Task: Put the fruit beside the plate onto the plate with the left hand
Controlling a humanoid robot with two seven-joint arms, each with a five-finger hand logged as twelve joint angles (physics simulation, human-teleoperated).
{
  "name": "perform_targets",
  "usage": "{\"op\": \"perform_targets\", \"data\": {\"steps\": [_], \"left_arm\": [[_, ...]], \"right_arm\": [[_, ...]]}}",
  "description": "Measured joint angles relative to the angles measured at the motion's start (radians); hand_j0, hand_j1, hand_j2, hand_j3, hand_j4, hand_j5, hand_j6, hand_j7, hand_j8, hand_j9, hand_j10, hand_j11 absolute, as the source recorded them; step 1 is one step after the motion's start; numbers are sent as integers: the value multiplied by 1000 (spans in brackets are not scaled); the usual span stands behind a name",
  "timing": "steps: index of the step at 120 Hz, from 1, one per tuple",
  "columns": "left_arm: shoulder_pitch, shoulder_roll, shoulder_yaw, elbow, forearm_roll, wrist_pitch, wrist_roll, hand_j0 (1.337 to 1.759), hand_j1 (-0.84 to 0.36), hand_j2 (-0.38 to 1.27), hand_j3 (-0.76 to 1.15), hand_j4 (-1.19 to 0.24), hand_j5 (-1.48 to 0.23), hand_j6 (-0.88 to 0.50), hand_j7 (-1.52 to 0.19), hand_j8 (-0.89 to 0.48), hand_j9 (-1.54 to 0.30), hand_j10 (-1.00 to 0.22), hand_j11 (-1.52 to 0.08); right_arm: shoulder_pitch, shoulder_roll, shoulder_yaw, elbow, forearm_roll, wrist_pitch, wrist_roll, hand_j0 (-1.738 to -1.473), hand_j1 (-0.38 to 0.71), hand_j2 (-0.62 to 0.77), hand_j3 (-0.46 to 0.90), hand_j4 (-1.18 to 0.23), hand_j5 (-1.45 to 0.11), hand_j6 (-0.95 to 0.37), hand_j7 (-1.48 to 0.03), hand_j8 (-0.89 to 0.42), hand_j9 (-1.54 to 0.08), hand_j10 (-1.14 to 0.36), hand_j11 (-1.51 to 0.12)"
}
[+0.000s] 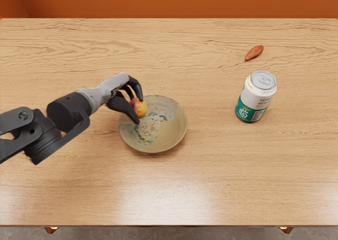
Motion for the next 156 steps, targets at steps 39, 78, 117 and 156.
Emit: {"op": "perform_targets", "data": {"steps": [39, 78, 117, 156], "left_arm": [[-13, -56, 0, 1, -8, -5, 0, 1654, -325, 700, 0, -839, -1205, -474, -1166, -520, -1148, -867, -1148], [-48, -149, 3, 117, -7, -28, 0, 1654, -344, 762, 0, -845, -1195, -473, -1164, -534, -1151, -867, -1150], [-41, -174, -28, 147, -7, -17, -1, 1657, -95, 247, 0, -444, -601, -345, -593, -368, -589, -449, -589], [-50, 23, -184, 48, -638, -312, -1, 1658, 215, 59, 0, -128, -170, -109, -169, -113, -168, -129, -168]], "right_arm": [[1, 0, 0, 1, 0, 0, 0, -1658, -349, 0, 0, 0, 0, 0, 0, 0, 0, 0, 0], [8, 0, 0, 0, 0, 0, 0, -1658, -349, 0, 0, 0, 0, 0, 0, 0, 0, 0, 0], [9, 0, 0, 1, 0, 0, 0, -1658, -349, 0, 0, 0, 0, 0, 0, 0, 0, 0, 0], [9, 0, 1, 3, 1, 1, 0, -1658, -349, 0, 0, 0, 0, 0, 0, 0, 0, 0, 0]]}}
